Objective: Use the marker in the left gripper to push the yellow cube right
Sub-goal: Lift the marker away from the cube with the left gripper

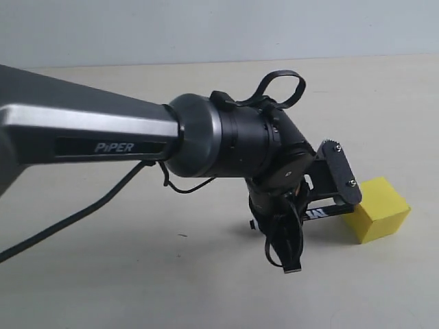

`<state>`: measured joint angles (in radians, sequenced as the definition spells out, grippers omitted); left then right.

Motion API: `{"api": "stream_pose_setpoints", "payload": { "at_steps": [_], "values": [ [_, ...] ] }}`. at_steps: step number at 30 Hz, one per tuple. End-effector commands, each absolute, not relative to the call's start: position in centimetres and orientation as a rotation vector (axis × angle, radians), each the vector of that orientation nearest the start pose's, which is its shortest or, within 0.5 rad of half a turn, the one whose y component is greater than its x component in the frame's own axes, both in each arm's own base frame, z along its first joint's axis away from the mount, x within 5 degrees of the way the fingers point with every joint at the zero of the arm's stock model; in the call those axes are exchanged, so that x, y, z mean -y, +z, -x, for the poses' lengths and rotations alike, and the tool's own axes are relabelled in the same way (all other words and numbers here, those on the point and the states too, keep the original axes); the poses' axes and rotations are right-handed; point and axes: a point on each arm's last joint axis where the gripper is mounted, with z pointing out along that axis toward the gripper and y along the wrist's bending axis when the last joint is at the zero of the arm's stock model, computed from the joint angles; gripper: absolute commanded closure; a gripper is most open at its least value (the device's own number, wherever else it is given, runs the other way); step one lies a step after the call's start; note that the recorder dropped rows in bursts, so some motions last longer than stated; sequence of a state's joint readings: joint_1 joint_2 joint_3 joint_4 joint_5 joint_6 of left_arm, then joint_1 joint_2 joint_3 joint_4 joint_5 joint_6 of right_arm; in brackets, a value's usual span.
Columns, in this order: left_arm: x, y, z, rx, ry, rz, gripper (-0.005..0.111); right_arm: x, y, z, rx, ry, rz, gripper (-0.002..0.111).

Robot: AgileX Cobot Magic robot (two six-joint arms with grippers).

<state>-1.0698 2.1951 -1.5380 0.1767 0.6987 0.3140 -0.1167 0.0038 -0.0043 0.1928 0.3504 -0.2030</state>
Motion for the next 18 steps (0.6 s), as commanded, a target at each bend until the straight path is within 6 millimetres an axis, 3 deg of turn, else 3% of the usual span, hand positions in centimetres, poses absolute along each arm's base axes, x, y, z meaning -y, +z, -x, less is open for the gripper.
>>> {"api": "stream_pose_setpoints", "payload": {
  "at_steps": [1,6,10,14,18],
  "values": [
    [39.8,13.7,-23.2,-2.086,0.017,-1.880,0.107,0.1,18.3,-5.4,-1.823,-0.040,-0.047,0.108],
    [38.7,13.8,-22.7,-2.183,0.100,-1.940,0.107,0.1,18.3,-5.4,-1.813,-0.042,-0.048,0.108],
    [37.7,15.0,-23.3,-2.306,0.113,-1.815,0.107,0.1,18.3,-5.4,-1.813,-0.042,-0.048,0.108],
    [36.5,17.1,-24.8,-2.460,0.060,-1.514,0.107,0.1,18.3,-5.4,-1.813,-0.042,-0.048,0.108],
    [33.9,19.1,-27.1,-2.618,0.009,-1.138,0.107,0.1,18.3,-5.4,-1.813,-0.042,-0.048,0.108]
  ]
}}
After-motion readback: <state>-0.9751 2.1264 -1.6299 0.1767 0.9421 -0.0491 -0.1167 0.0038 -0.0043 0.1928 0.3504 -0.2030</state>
